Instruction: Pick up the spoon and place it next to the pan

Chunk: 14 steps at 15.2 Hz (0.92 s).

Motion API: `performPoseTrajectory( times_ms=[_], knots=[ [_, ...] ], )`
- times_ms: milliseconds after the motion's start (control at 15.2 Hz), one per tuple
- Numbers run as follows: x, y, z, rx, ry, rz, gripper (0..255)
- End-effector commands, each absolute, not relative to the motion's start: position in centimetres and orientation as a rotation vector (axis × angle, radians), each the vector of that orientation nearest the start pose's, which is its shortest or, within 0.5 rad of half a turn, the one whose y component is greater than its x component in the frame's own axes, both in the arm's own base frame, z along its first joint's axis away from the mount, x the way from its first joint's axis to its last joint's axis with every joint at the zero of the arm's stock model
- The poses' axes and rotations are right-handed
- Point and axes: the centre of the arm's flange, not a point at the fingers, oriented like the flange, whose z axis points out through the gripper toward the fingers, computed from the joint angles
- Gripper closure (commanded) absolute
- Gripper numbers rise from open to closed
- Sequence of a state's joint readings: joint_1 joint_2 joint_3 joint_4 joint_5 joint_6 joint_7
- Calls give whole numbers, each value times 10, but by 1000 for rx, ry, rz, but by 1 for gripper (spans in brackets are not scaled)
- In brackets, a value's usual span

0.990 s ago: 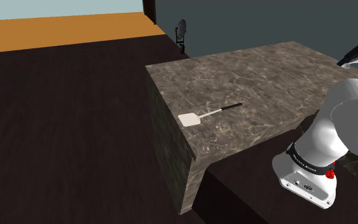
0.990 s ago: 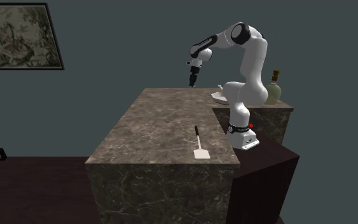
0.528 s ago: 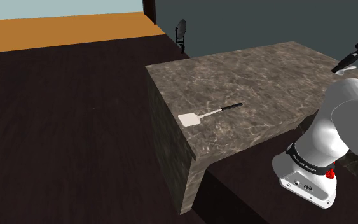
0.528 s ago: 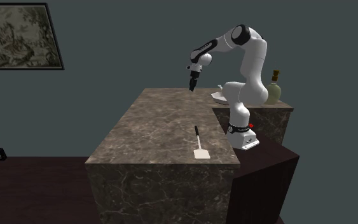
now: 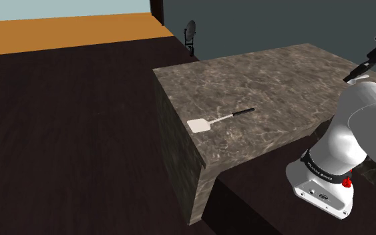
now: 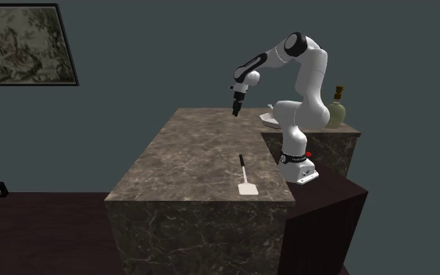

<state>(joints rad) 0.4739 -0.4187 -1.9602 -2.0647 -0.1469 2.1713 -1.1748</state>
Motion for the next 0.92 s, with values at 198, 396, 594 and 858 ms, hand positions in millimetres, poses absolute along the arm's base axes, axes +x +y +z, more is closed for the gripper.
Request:
performPoseTrajectory(
  times_ms=[198,396,594,858],
  knots=[
    [18,-569,344,-2994,371,-380,255],
    [18,-569,344,-2994,371,-380,0],
    [18,-569,344,-2994,371,-380,0],
    [8,-572,383,-2994,371,-380,0]
  ],
)
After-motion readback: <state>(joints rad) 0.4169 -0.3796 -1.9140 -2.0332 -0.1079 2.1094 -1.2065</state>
